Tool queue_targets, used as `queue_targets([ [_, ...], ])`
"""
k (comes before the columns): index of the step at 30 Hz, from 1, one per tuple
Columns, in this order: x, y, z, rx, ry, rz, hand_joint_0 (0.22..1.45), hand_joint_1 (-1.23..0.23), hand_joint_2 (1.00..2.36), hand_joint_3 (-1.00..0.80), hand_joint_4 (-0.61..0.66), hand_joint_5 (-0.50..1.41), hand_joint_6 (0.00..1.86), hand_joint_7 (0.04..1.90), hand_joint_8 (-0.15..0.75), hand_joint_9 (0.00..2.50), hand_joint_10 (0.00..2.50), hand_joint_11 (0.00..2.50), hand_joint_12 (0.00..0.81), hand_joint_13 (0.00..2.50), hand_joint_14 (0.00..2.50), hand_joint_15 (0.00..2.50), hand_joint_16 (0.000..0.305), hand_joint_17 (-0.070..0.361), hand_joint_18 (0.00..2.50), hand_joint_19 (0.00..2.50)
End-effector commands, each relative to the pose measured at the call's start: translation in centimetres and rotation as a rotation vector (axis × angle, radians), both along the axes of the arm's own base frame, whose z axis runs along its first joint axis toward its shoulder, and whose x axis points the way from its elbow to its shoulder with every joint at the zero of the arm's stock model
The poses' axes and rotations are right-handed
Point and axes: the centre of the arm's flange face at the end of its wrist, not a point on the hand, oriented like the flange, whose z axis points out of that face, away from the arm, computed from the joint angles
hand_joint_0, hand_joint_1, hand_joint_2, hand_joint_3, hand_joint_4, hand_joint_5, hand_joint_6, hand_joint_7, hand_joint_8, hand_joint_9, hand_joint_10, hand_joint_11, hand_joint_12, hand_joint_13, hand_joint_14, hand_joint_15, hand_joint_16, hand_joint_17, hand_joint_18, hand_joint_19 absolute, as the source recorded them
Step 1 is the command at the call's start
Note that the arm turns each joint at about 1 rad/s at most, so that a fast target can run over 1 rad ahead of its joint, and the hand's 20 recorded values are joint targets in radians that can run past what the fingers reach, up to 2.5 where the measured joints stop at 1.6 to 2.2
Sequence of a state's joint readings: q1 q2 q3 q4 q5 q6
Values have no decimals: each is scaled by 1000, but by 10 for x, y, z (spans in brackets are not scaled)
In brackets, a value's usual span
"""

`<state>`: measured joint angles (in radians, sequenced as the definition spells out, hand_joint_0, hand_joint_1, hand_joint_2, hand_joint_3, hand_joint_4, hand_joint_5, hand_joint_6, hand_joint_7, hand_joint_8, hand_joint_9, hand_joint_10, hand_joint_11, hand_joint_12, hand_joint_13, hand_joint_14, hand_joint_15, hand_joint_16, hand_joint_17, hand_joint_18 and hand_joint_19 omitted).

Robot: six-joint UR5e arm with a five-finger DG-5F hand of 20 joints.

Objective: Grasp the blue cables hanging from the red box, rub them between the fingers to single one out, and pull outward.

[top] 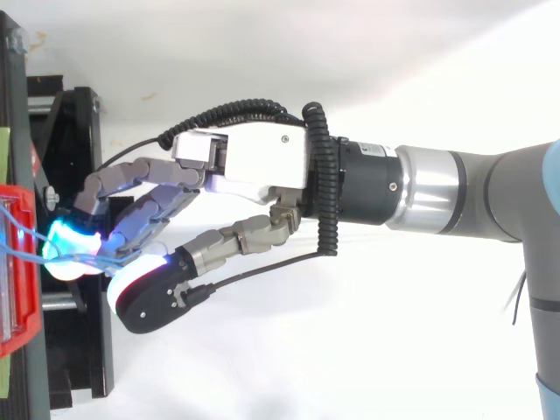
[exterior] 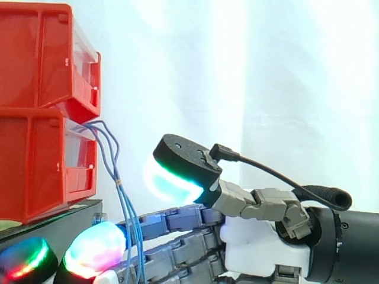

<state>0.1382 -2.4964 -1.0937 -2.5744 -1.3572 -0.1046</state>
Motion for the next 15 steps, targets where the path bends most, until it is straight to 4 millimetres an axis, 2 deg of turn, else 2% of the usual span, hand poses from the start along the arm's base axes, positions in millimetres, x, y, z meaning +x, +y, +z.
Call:
queue_targets([
  [1, 2, -1, 3, 4, -21, 0, 498, -587, 1001, -500, 197, -201, 502, 757, 261, 580, 0, 35, 383, 635, 5, 145, 49, 110, 510, 193],
  [6, 3, -7, 3, 17, -37, -6, 476, -604, 1000, -500, 158, -199, 502, 758, 242, 428, 0, 4, 388, 518, 6, 161, 55, 123, 380, 209],
  [10, 3, -7, 3, 17, -37, -6, 466, -607, 1000, -500, 155, -198, 502, 754, 241, 408, 0, 0, 400, 452, 5, 137, 59, 132, 273, 161],
  [15, 3, -7, 3, 17, -37, -6, 443, -597, 1000, -500, 163, -195, 502, 761, 250, 433, 1, 61, 410, 342, 5, 130, 68, 153, 17, 73],
])
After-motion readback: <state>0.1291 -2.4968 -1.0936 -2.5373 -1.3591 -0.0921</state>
